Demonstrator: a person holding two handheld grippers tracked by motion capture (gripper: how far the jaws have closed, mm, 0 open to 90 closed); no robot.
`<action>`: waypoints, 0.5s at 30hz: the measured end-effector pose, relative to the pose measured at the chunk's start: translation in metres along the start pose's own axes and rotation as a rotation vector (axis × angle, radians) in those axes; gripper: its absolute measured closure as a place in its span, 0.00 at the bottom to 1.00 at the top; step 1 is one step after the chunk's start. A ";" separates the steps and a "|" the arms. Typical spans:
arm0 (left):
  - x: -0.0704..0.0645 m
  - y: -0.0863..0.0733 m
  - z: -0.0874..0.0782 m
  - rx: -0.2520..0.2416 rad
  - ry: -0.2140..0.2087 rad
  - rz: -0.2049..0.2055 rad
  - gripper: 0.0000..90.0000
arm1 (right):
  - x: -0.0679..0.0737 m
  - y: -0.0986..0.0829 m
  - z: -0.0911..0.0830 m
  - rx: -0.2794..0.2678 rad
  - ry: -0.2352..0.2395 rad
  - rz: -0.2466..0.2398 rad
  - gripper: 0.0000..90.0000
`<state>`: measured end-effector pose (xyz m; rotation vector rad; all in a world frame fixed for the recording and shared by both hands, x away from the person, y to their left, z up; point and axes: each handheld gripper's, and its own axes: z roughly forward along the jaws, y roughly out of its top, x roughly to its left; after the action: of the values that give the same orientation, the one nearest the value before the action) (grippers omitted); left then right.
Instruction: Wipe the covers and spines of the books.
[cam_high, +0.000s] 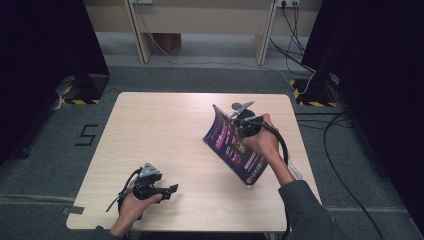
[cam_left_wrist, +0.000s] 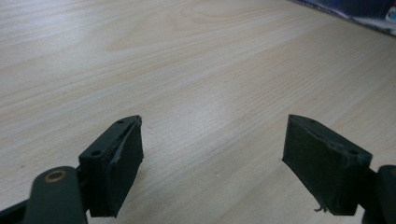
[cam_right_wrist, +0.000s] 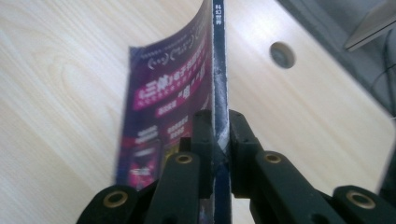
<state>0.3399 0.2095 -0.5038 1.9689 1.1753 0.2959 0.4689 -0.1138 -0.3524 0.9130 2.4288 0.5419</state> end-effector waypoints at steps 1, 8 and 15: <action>0.000 0.000 0.000 -0.001 0.003 0.001 0.22 | -0.001 0.006 -0.004 -0.006 -0.016 -0.008 0.93; -0.001 0.000 0.000 -0.001 0.003 0.007 0.22 | 0.017 0.023 -0.006 0.059 -0.089 -0.142 0.93; -0.001 0.000 0.001 0.001 0.005 0.012 0.22 | 0.039 0.018 0.001 0.050 0.012 -0.150 0.93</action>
<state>0.3395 0.2080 -0.5039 1.9781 1.1677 0.3067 0.4530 -0.0740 -0.3559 0.7406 2.5064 0.4350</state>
